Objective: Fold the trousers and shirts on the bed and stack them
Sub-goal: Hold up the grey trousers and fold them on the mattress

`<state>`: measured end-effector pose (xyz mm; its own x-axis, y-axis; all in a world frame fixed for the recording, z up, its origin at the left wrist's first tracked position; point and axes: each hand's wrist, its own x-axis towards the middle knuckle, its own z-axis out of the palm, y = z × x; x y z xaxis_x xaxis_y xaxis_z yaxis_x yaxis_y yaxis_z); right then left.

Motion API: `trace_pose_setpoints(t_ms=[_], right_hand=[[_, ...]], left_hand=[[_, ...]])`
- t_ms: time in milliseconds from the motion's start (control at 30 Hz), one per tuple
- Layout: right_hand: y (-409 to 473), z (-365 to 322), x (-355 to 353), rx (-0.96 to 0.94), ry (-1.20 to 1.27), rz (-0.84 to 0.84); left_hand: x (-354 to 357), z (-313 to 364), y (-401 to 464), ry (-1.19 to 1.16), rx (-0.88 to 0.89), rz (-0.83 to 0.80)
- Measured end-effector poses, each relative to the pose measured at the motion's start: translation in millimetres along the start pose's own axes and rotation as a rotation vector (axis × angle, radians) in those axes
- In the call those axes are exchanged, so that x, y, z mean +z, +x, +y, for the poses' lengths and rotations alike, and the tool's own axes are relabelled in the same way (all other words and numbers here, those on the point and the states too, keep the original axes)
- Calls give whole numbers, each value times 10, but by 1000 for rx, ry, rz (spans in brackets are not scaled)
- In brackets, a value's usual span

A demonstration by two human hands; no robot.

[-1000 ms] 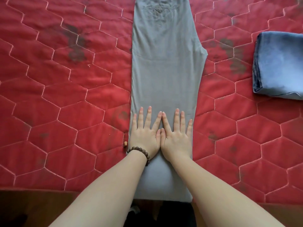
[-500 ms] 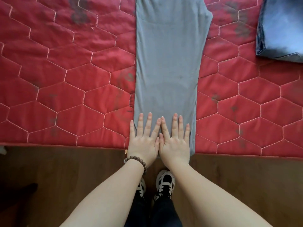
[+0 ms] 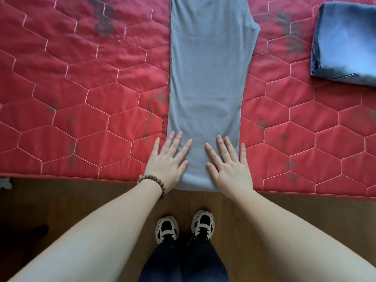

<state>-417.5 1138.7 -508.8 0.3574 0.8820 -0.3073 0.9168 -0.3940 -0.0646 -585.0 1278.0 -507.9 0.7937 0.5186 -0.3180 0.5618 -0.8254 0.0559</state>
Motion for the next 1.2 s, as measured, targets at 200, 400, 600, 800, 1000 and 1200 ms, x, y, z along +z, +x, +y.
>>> trace_pose_setpoints(t_ms=[200,400,600,800,1000,1200], right_hand=[[-172,56,68,330,143,38],[265,-136,-182,151,133,190],[687,-261,-64,58,102,113],[756,198,-105,398,133,100],[975,318,-398,274,72,253],[1466,16,-325,6,94,116]], left_hand=[[22,-187,-178,-51,-155,-1],[-118,-19,242,-111,-109,114],[-71,207,712,-59,-27,92],[-130,-187,804,-147,-352,120],[-381,-281,1113,-91,-293,244],[-252,-24,1397,-20,37,146]])
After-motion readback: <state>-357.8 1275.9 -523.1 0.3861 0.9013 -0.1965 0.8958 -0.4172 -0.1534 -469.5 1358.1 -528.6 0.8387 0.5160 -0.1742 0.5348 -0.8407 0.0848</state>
